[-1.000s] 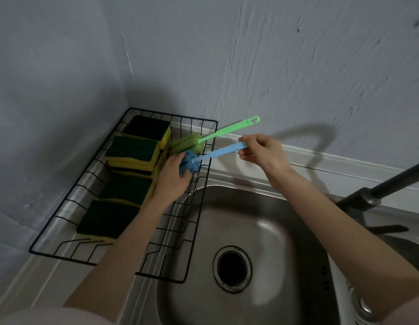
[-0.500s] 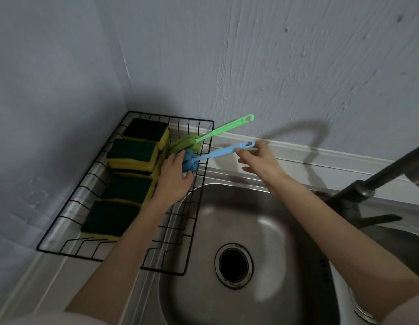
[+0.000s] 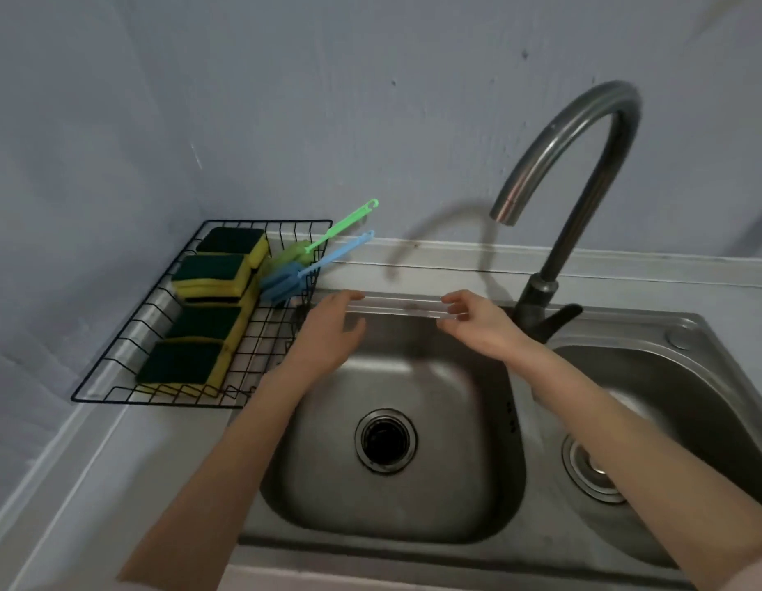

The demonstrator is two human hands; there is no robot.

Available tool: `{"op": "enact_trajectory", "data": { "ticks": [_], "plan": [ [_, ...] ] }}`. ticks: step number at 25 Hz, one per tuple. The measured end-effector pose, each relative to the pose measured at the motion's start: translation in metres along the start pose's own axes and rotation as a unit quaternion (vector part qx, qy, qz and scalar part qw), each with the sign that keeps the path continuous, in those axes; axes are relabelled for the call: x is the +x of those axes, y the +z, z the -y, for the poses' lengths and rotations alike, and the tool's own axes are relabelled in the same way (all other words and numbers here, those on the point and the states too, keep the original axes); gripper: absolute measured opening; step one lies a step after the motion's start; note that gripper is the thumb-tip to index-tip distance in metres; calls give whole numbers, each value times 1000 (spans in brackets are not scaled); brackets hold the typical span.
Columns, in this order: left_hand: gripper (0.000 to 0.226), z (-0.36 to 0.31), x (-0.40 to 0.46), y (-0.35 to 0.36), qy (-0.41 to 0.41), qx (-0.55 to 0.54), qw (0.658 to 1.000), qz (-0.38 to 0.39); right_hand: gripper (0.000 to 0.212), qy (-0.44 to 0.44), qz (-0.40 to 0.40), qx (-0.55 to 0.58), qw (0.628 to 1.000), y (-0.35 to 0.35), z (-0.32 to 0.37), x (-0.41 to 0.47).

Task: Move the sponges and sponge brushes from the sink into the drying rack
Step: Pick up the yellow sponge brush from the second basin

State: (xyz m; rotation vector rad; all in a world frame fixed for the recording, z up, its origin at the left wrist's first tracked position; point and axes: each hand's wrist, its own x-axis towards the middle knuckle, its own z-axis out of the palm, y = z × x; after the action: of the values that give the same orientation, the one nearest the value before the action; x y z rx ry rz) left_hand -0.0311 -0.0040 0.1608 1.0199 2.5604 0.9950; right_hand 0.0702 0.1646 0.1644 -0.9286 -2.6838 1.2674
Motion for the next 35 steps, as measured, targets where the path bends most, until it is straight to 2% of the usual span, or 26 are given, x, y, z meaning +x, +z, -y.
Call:
{"op": "enact_trajectory", "data": {
  "ticks": [10, 15, 19, 23, 28, 30, 32, 35],
  "plan": [
    [38, -85, -28, 108, 48, -12, 994, 96, 37, 71, -26, -4, 997, -60, -115, -57],
    [36, -130, -21, 181, 43, -37, 989, 139, 36, 113, -17, -30, 993, -100, -182, -58],
    [37, -154, -19, 247, -21, -38, 985, 167, 39, 130, 35, -89, 987, -117, -236, -47],
    [37, -170, -27, 313, -136, -41, 963, 228, 43, 105, 102, -148, 978, -116, -273, -32],
    [40, -188, -36, 380, -244, -146, 918, 275, 46, 66, 173, -184, 965, -100, -294, -12],
    [43, -188, -38, 399, -290, -195, 895, 277, 45, 61, 184, -179, 964, -93, -300, -4],
    [40, -187, -37, 412, -318, -240, 878, 266, 36, 55, 182, -163, 968, -87, -306, 2],
    [37, -186, -34, 414, -332, -258, 870, 259, 27, 54, 167, -147, 973, -84, -312, 5]
  ]
}}
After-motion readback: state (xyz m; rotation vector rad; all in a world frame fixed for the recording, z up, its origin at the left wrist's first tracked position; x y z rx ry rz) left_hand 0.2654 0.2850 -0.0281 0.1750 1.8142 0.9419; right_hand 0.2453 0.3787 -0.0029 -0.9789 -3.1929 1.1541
